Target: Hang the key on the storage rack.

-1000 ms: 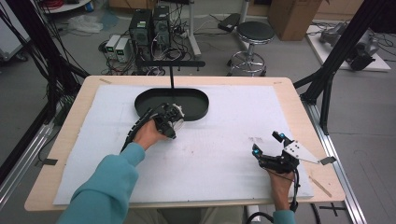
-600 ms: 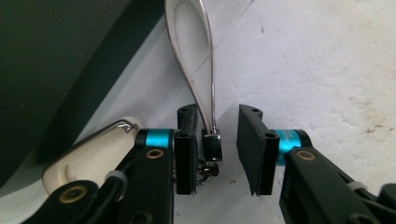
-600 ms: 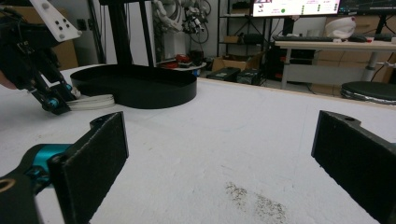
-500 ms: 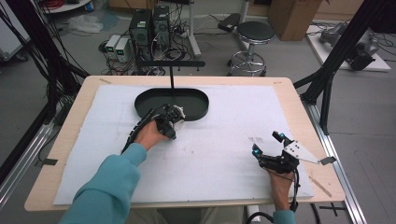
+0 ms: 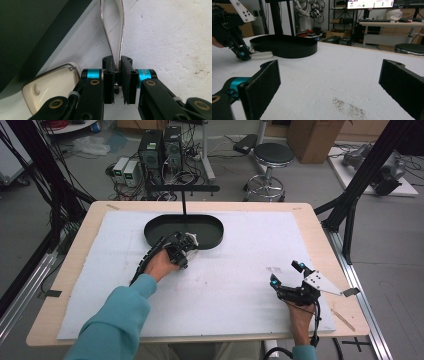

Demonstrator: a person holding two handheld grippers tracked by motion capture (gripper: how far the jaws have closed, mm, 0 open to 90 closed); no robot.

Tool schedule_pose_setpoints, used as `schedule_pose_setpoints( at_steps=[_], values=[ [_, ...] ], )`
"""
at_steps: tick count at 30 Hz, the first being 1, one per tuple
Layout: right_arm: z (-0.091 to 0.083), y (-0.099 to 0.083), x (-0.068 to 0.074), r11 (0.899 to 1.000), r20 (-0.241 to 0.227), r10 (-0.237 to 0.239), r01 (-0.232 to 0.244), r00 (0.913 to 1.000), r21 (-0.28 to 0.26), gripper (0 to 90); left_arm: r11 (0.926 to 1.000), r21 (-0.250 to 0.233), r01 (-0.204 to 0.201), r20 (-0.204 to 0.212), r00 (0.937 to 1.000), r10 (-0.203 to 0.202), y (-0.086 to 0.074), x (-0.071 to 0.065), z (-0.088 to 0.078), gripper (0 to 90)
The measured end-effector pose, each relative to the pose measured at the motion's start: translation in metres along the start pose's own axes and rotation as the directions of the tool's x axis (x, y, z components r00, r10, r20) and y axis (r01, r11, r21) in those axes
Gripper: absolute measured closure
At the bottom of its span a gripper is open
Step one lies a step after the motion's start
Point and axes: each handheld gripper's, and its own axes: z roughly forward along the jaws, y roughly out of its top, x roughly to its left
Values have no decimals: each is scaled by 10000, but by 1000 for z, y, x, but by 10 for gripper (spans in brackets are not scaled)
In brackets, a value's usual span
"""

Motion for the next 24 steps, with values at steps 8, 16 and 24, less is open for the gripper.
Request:
schedule_pose_setpoints(
  at_steps=[8,16,24],
  values=[
    [0,0,0,10000,5,16,-16,10000,-10,30,9984,-558,116,91,9999,-111,-2,5,-9,817],
    [0,0,0,10000,22,-17,17,10000,30,30,9864,-1623,242,-67,9996,-257,-7,11,-28,817],
    [0,0,0,10000,12,-77,77,10000,7,31,9529,-2998,462,-422,9972,-616,-15,23,-49,818]
  ],
)
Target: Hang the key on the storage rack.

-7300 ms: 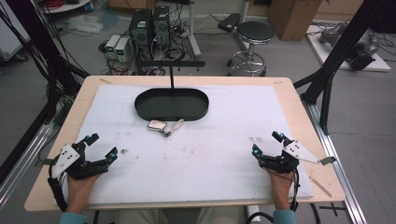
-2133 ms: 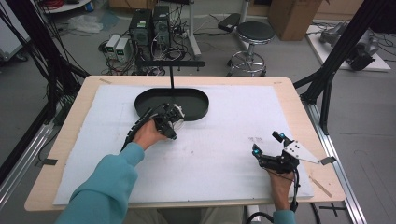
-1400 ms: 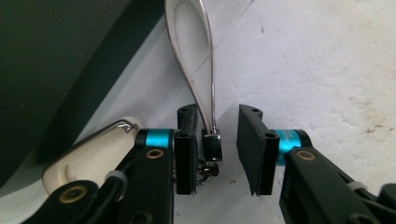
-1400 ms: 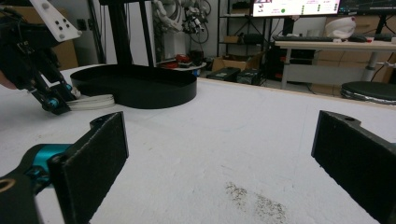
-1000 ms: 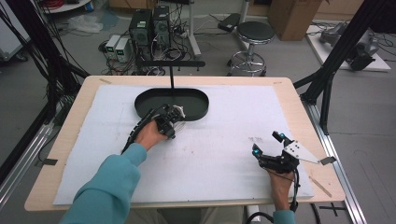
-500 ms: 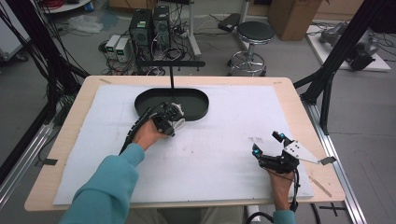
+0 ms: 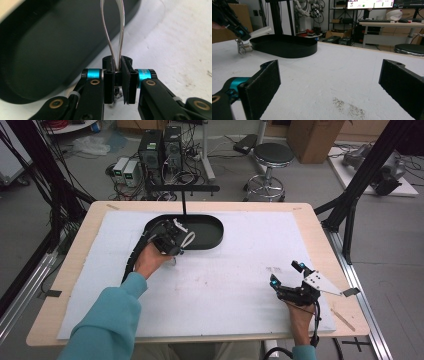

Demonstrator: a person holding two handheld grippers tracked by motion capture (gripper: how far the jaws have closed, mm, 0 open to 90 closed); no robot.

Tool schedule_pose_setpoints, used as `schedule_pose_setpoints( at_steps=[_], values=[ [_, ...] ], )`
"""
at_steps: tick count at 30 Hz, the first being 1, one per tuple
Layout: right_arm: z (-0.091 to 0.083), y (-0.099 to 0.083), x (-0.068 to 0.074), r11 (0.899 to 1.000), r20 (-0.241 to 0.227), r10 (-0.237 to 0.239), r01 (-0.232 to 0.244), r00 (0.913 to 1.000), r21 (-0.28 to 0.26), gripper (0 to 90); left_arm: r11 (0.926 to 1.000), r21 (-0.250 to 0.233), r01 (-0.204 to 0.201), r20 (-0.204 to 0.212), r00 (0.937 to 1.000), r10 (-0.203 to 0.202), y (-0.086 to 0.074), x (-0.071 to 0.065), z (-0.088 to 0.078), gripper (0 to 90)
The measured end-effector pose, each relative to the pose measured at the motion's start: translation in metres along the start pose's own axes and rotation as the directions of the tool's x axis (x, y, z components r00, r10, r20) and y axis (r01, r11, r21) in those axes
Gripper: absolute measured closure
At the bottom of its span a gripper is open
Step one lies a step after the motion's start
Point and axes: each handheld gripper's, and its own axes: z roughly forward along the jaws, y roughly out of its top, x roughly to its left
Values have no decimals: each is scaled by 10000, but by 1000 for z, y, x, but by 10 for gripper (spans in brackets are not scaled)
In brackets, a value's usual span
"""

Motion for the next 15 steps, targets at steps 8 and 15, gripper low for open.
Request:
schedule_pose_setpoints(
  at_steps=[8,15],
  values=[
    [0,0,0,10000,-2,19,-19,10000,2,30,9922,-1219,261,-394,9987,-311,-1,11,-16,819],
    [0,0,0,10000,-3,-52,52,10000,-20,31,9677,-2446,618,-556,9954,-776,-4,23,-30,819]
  ],
)
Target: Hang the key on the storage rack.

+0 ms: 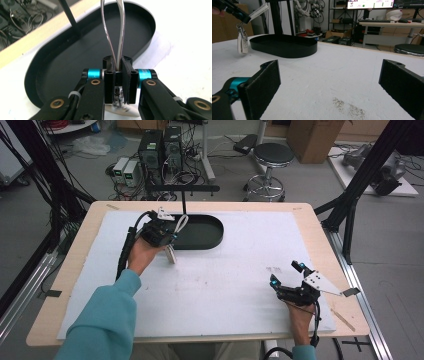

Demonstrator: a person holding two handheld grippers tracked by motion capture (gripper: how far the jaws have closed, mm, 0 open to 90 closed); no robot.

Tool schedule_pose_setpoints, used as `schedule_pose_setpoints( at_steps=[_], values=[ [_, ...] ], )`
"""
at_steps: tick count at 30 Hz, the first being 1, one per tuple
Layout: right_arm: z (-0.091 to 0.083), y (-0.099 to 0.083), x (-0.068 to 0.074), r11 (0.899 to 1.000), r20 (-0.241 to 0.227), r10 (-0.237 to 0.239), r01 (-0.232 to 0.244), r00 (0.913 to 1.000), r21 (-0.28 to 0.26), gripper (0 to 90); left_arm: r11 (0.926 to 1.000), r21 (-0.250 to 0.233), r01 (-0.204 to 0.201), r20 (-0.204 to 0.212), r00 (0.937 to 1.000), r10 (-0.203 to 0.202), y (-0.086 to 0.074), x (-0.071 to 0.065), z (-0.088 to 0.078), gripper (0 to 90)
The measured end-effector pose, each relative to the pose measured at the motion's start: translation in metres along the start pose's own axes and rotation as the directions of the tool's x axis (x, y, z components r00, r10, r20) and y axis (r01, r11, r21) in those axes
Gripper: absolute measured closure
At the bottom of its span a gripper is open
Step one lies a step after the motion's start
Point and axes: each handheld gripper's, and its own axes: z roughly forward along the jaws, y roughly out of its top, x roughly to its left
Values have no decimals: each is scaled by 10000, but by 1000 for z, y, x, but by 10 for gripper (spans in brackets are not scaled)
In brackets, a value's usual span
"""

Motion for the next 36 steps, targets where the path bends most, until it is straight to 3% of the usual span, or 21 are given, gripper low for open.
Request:
schedule_pose_setpoints(
  at_steps=[2,13,22,36],
  values=[
    [0,0,0,10000,-1,-3,3,10000,1,31,9993,-369,96,-144,9998,-101,1,2,-4,819],
    [0,0,0,10000,15,79,-79,10000,19,31,9900,-1333,453,-845,9948,-569,7,18,-15,819],
    [0,0,0,10000,4,1,-1,10000,-3,31,9820,-1749,707,-1151,9891,-917,7,33,-22,819],
    [0,0,0,10000,10,12,-12,10000,-8,31,9721,-2051,1137,-2015,9670,-1556,0,58,-26,819]
  ],
)
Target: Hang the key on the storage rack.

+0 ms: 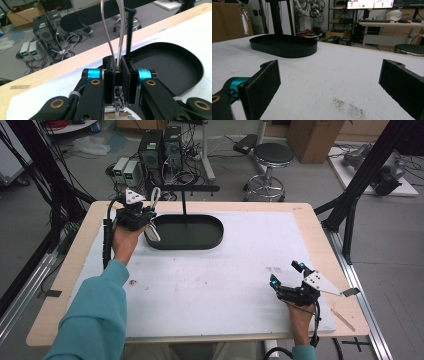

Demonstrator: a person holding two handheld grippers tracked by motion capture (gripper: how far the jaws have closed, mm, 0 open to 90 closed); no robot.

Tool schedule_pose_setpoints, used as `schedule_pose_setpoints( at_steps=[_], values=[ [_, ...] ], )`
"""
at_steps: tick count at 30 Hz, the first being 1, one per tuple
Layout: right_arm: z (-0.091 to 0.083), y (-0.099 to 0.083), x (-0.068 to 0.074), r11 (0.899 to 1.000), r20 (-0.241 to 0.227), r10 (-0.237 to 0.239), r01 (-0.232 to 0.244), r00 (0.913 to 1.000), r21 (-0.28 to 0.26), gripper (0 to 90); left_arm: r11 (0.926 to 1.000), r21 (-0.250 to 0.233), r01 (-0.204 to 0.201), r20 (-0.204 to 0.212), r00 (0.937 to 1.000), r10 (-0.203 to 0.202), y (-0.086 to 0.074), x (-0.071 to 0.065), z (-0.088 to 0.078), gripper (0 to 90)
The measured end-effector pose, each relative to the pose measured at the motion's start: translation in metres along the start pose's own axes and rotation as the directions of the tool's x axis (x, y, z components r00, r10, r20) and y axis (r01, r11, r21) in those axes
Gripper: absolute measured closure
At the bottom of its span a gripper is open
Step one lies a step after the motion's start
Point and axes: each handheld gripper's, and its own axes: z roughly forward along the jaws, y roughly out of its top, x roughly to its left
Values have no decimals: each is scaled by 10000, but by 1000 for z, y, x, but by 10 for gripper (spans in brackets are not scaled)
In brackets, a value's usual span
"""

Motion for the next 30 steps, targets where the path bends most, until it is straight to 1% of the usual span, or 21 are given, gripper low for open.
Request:
schedule_pose_setpoints(
  at_steps=[3,7,10,11,13,15,20,26,30],
  values=[
    [0,0,0,10000,0,-10,10,10000,0,31,10000,-37,-37,-118,9999,37,-1,2,2,819],
    [0,0,1,10000,2,13,-13,10000,16,30,9999,-123,61,-242,9997,-64,-2,5,5,819],
    [0,0,1,10000,0,17,-17,10000,22,31,10000,-36,1,-330,9995,-2,-2,8,6,818],
    [0,0,1,10000,-1,10,-10,10000,20,31,9999,-124,54,-326,9995,-58,-2,9,7,818],
    [0,0,1,10000,4,9,-9,10000,24,31,9999,-96,99,-334,9994,-102,-2,11,8,819],
    [0,0,1,10000,8,16,-16,10000,26,31,10000,-7,49,-291,9996,-49,-2,13,9,818],
    [0,0,0,10000,14,-5,5,10000,-2,31,10000,-6,10,-267,9996,-11,-2,14,14,818],
    [0,0,0,10000,2,24,-24,10000,30,31,9999,-29,139,-283,9995,-139,-3,16,20,818],
    [0,0,0,10000,7,39,-39,10000,31,30,9999,18,101,-291,9995,-100,-4,16,23,818]
  ],
)
